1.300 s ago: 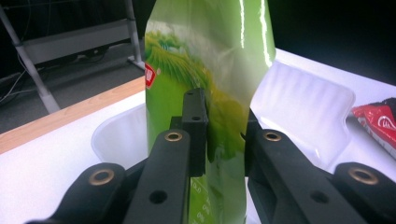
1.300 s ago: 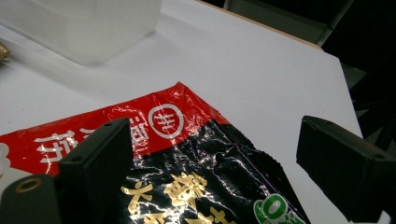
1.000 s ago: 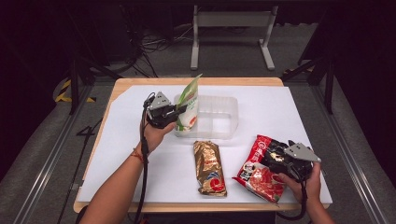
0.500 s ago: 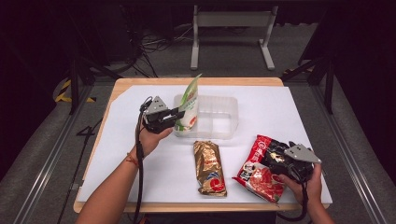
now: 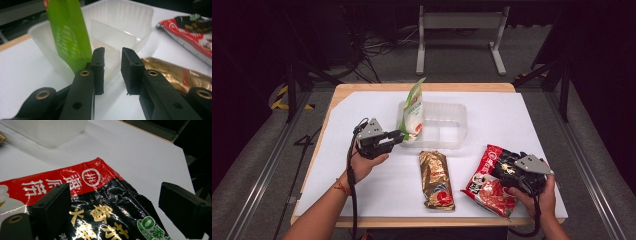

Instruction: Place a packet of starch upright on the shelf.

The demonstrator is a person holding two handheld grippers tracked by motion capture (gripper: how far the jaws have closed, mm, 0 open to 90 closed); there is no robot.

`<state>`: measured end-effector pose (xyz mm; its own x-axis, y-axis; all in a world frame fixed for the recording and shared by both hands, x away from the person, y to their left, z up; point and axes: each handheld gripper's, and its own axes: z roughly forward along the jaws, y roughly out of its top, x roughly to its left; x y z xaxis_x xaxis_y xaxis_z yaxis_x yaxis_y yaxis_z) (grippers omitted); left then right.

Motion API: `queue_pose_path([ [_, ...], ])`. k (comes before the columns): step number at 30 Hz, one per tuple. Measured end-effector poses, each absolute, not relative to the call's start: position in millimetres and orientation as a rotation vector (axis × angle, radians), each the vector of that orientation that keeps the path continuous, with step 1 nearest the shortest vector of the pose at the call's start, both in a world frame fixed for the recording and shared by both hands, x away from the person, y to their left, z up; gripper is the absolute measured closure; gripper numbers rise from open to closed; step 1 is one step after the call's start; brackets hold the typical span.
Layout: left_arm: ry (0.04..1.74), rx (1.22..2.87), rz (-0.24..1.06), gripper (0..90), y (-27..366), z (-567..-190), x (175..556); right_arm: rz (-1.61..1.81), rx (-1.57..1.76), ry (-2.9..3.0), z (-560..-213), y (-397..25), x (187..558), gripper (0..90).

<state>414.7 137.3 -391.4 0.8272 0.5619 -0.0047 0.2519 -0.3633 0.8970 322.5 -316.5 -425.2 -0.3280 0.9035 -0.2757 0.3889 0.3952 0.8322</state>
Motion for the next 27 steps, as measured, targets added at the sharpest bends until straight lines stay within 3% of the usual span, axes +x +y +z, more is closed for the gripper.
queue_pose_path([
  [6,0.598,2.015,0.359,63.2,131,-406,408,0.853,1.102,1.891,-424,-316,323,11.6],
  [17,0.689,2.015,0.079,38.2,118,-429,416,0.824,1.083,1.908,-427,-315,325,11.5],
  [20,0.702,1.998,-0.048,35.6,111,-435,419,0.824,1.072,1.912,-427,-314,324,11.4],
  [27,0.708,2.052,-0.098,31.5,93,-442,423,0.829,1.028,1.931,-426,-310,319,11.2],
])
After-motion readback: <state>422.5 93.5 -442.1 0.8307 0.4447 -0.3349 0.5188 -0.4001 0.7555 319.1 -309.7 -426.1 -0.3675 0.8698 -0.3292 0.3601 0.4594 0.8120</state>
